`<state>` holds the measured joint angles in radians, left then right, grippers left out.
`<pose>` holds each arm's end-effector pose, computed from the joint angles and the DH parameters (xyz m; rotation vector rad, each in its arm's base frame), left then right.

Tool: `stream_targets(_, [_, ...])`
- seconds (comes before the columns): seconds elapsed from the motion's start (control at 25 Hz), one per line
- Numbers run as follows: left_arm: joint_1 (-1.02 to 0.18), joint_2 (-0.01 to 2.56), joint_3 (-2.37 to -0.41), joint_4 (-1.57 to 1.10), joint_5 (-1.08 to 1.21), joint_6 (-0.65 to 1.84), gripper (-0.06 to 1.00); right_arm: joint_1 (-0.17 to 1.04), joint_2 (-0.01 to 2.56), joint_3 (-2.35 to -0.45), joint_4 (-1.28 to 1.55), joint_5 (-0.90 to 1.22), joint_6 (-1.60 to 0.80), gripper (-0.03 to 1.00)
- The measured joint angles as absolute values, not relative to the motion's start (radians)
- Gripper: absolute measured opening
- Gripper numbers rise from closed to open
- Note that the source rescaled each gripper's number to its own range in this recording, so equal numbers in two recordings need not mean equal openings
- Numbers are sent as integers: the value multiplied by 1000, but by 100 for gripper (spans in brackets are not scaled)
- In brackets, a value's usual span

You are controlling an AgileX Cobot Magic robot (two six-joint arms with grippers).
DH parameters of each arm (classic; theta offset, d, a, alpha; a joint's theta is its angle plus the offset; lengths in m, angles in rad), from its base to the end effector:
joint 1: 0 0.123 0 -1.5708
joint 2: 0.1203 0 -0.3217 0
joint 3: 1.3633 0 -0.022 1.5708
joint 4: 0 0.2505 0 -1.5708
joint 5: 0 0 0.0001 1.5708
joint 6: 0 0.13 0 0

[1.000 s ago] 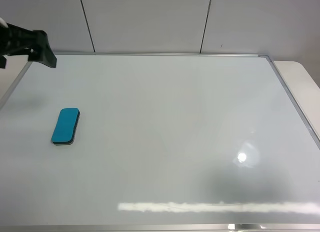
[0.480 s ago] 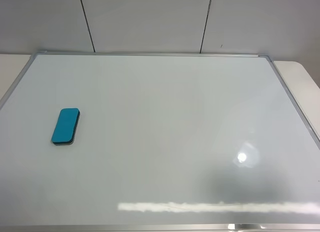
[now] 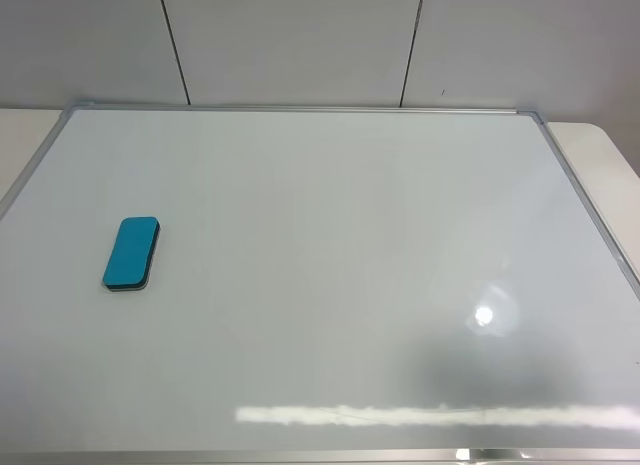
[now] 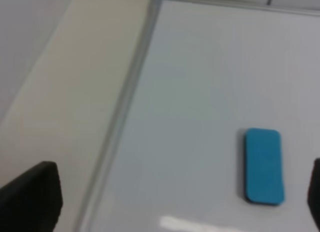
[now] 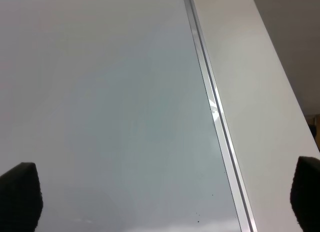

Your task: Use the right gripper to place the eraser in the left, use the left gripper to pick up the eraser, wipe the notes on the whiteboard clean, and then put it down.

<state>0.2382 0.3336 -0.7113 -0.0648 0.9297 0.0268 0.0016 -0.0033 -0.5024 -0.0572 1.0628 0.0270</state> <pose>0.0414 0.0031 0.3379 -0.2215 2.0230 0.0894 -0.0083 -0.0065 0.2600 0.0288 2.0395 -0.0505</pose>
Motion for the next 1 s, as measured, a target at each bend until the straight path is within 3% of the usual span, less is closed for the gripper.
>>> stream_targets(0.36, [238, 13, -536, -90, 1024, -50, 100, 2, -3, -502, -57, 1063, 27, 100])
stream_targets(1.0, [238, -2, -506, -50, 1047, -68, 100, 2, -3, -502, -57, 1063, 27, 100])
